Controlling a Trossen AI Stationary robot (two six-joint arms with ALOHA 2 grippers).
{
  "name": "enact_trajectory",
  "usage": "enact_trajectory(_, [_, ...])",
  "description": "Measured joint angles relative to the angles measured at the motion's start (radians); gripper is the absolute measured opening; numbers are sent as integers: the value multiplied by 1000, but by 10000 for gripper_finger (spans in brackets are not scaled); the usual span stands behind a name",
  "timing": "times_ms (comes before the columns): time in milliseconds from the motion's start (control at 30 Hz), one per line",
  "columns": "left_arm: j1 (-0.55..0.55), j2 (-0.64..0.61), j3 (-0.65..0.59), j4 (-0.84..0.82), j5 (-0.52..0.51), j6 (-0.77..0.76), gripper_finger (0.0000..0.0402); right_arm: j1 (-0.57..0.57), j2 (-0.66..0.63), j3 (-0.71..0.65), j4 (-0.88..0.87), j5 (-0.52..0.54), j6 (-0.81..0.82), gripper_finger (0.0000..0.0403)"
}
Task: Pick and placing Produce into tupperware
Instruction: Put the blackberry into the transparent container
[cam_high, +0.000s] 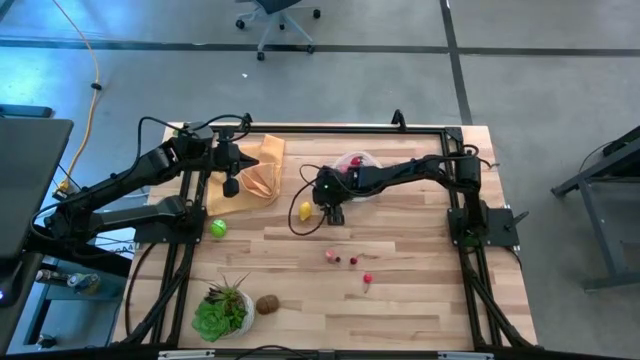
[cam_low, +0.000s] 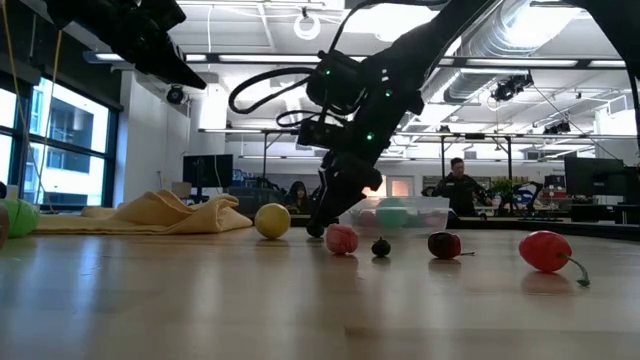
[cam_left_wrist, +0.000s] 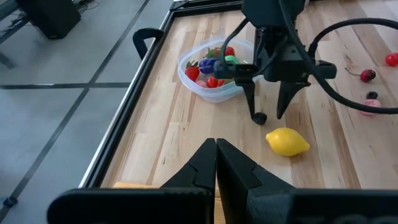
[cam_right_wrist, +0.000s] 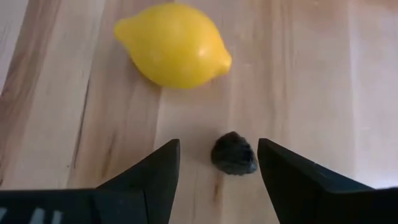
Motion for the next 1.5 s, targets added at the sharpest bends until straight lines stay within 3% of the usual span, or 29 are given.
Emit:
enact_trajectory(767, [0,0,0,0,0,0,3,-25,23,3,2,-31,43,206])
enact_trajectory(1100, [0,0,0,0,0,0,3,-26,30,3,19,-44,42,168])
enact_trajectory(1500, [0,0,0,0,0,0,3,-26,30,2,10,-43,62,153])
